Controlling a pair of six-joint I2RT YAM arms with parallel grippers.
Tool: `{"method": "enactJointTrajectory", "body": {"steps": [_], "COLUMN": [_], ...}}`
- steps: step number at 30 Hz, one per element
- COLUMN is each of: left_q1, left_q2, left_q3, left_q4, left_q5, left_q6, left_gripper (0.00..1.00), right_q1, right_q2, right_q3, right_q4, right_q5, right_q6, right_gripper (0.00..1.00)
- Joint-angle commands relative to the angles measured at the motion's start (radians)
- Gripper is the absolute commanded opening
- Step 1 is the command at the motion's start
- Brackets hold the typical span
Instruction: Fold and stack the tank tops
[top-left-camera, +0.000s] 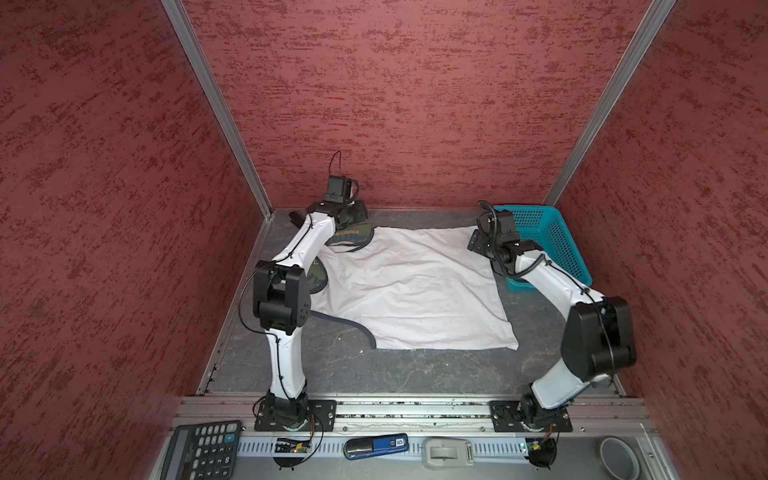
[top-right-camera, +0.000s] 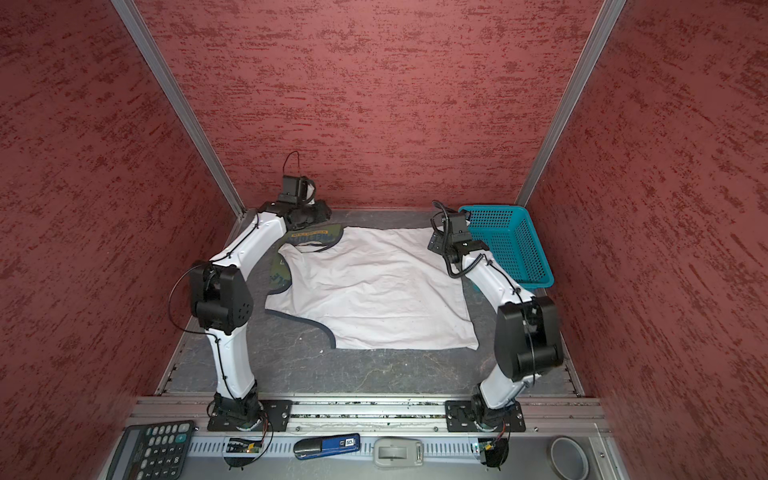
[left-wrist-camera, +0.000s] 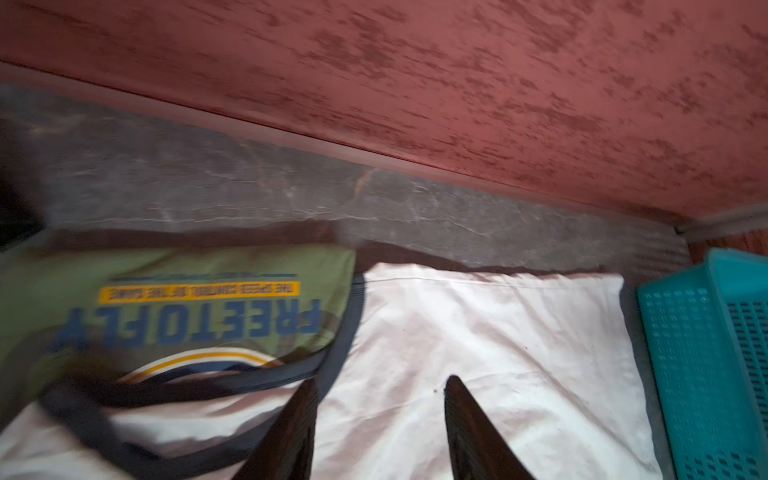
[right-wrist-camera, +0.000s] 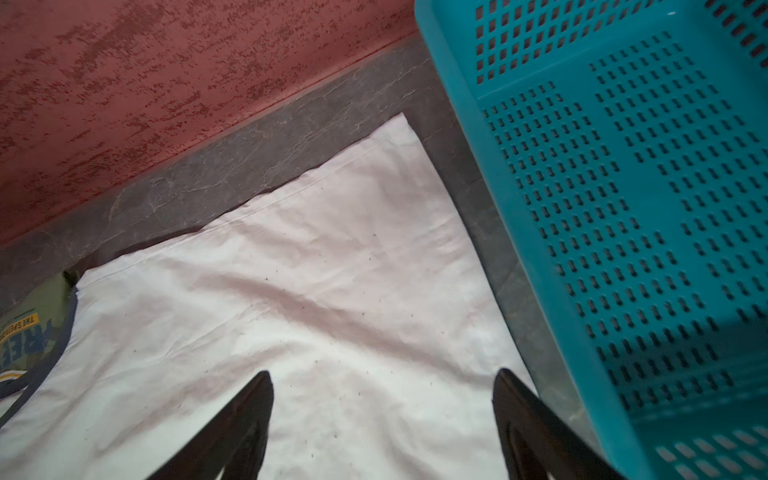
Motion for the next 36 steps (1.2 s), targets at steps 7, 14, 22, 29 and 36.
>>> {"method": "enactJointTrajectory", "body": {"steps": [7,14,22,29,36], "left_q1": [-0.049,-0.053,-0.054,-0.053,-0.055], "left_q2": [0.337,0.484,0.592,0.632,0.654], "left_q3": [0.349,0.494,0.599,0.630,0.667], "left_q4": [-0.114,-0.128,-0.165,-0.185,-0.222], "left_q5": [-0.065,-0.076,-0.081,-0.096,-0.078], "left_q6": [0.075,0.081,0.061,0.046,0.038], "left_gripper": [0.53,0.56,0.60,0.68,0.53], "right_q1": [-0.036,-0.061,-0.080,-0.085,-0.088], "right_q2": [0.289,0.436,0.596,0.730,0.847], "right_q3": [0.290,0.419,0.581,0.781,0.939], "right_q4": [0.026,0.042,0.001,-0.099,-0.200], "right_q5": [-0.072,-0.094,-0.077,-0.011,0.027], "right_q6": [-0.103,-0.142,-0.161,-0.191,-0.196], "right_gripper": [0.81,0.81,0.81,0.84,0.85]}}
